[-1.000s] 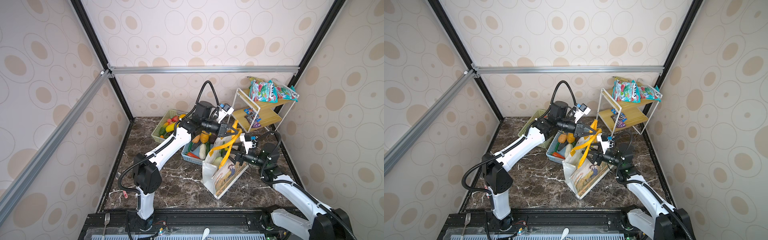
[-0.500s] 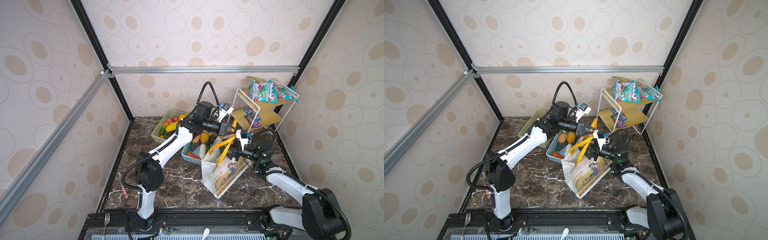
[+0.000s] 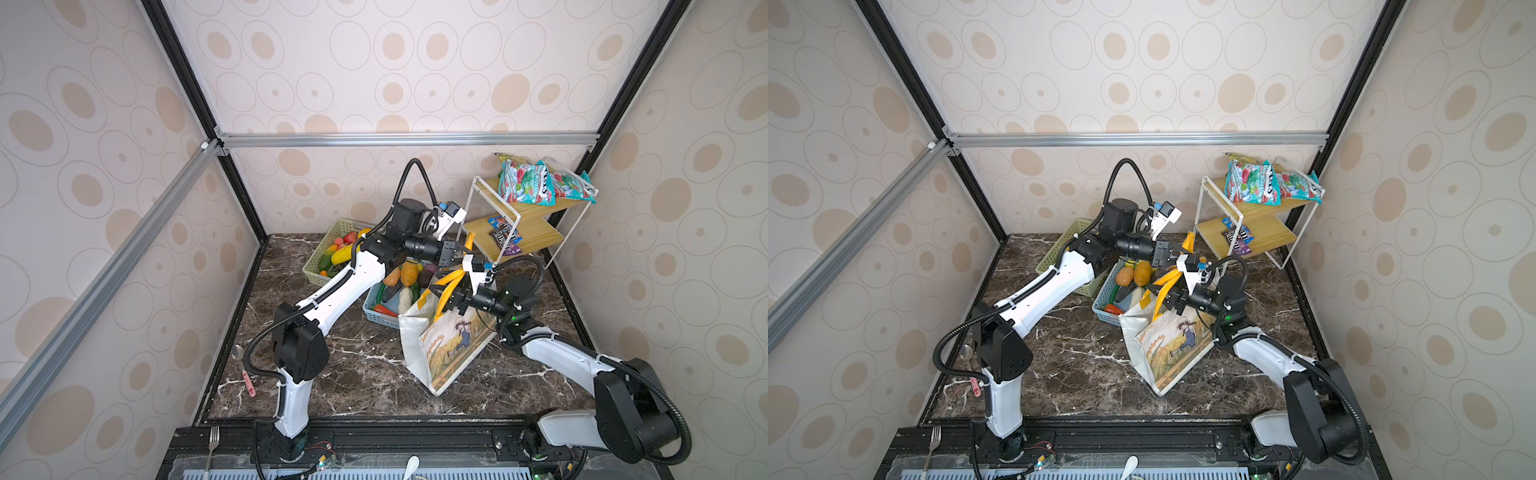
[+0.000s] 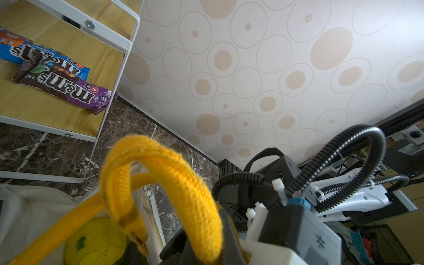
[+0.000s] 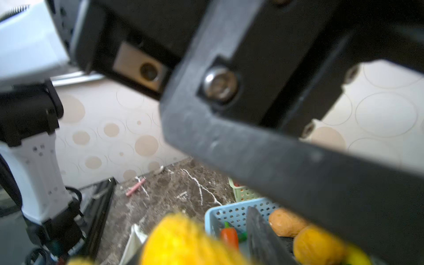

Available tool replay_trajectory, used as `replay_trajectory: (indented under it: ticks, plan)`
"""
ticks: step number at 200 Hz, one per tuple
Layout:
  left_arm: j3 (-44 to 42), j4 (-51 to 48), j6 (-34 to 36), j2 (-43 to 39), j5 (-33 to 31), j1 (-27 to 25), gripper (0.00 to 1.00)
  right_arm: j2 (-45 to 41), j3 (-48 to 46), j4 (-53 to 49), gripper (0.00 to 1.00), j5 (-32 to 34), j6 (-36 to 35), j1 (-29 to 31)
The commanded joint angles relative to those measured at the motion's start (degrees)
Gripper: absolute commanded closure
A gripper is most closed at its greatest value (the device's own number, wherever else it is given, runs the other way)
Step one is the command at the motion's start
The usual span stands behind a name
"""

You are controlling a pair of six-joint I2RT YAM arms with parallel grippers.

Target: Place the food into the grocery bag and tie it

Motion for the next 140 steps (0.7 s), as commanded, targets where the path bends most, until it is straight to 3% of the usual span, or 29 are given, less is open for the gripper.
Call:
replay_trajectory:
  ticks: [1, 17, 36, 94, 140]
  plan:
    - [1.4, 1.9, -0.1, -0.5, 0.1, -0.3, 1.00, 0.9, 2.0, 5.0, 0.73, 4.0, 4.1, 0.8]
    - [1.0, 2.2, 0.0, -0.6, -0.6, -0.2, 1.00, -0.4, 0.9, 4.1, 0.84, 4.2, 5.2, 0.8]
    - [-0.1, 2.8, -0.2, -1.3, -1.1, 0.4, 1.00, -3.8, -0.8, -2.4, 0.88, 6.9, 4.1, 0.7]
    - [-7.4, 5.4, -0.8, -4.8, -3.9, 4.2, 1.00, -16.3, 1.3, -42.3, 0.92, 19.9, 1.9, -0.7]
    - [-11.5, 4.3, 1.1, -5.5, -6.8, 5.4, 1.00, -17.6, 6.5, -62.6, 0.93, 25.4, 8.9, -9.7]
